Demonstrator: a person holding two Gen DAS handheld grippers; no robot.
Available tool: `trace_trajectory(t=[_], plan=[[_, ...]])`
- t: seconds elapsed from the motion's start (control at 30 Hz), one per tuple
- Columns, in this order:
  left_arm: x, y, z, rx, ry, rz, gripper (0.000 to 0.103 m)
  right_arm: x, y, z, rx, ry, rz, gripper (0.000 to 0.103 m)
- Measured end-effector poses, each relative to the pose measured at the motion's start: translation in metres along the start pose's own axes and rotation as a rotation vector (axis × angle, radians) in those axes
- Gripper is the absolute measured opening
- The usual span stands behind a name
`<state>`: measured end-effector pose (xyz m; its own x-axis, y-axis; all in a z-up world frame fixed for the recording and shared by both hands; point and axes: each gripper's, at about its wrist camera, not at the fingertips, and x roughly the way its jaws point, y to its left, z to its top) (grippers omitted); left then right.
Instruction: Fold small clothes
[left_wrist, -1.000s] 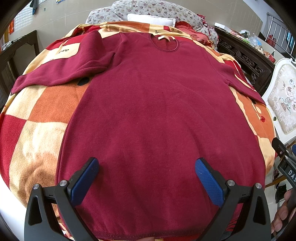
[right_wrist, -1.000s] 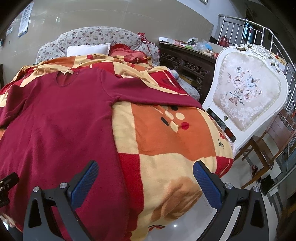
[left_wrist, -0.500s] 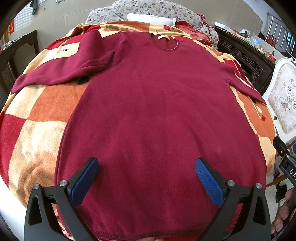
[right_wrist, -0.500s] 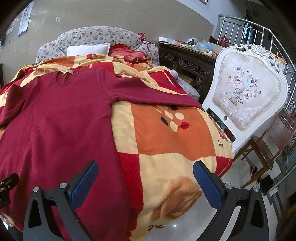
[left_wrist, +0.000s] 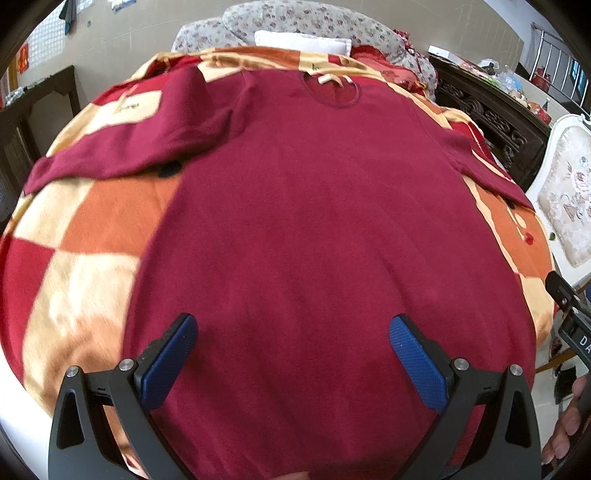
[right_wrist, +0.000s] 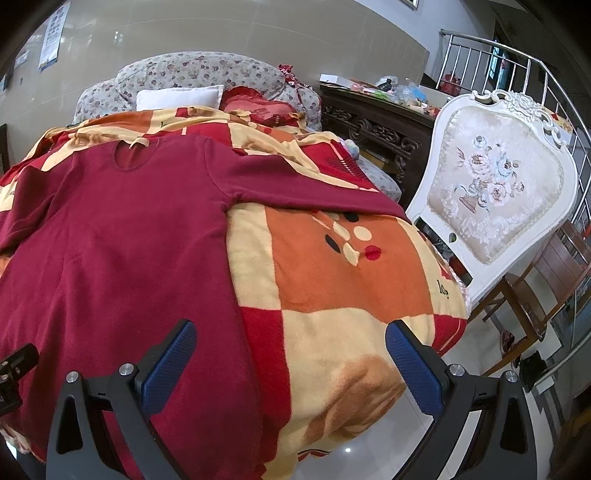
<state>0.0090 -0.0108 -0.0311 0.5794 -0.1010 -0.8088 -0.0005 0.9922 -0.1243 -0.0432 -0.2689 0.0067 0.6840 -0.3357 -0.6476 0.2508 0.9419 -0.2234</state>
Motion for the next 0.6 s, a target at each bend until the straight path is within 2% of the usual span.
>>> trace_trajectory(t=[0.13, 0.23, 0.33, 0.37, 0.43, 0.5, 0.53, 0.6], plan=[[-0.003, 0.021, 0.022, -0.027, -0.062, 0.036, 0.103, 0.002, 0.010, 0.018, -0.008, -0.020, 0.064, 0.103], [-0.006, 0.040, 0.039, 0.008, -0.144, 0.104, 0.103, 0.002, 0.023, 0.041, -0.014, -0.080, 0.160, 0.103], [-0.007, 0.062, 0.052, -0.001, -0.204, 0.072, 0.103, 0.006, 0.038, 0.060, -0.025, -0.145, 0.283, 0.103], [-0.006, 0.072, 0.056, -0.022, -0.202, 0.060, 0.103, 0.012, 0.044, 0.067, -0.028, -0.169, 0.336, 0.103], [0.002, 0.086, 0.064, -0.028, -0.156, 0.082, 0.103, 0.030, 0.057, 0.078, -0.037, -0.168, 0.383, 0.103], [0.016, 0.102, 0.071, -0.041, -0.088, 0.105, 0.103, 0.053, 0.071, 0.088, -0.052, -0.142, 0.416, 0.103], [0.019, 0.108, 0.072, -0.050, -0.085, 0.108, 0.103, 0.065, 0.079, 0.092, -0.067, -0.119, 0.428, 0.103], [0.029, 0.120, 0.076, -0.052, -0.073, 0.170, 0.103, 0.092, 0.094, 0.097, -0.108, -0.075, 0.435, 0.103]])
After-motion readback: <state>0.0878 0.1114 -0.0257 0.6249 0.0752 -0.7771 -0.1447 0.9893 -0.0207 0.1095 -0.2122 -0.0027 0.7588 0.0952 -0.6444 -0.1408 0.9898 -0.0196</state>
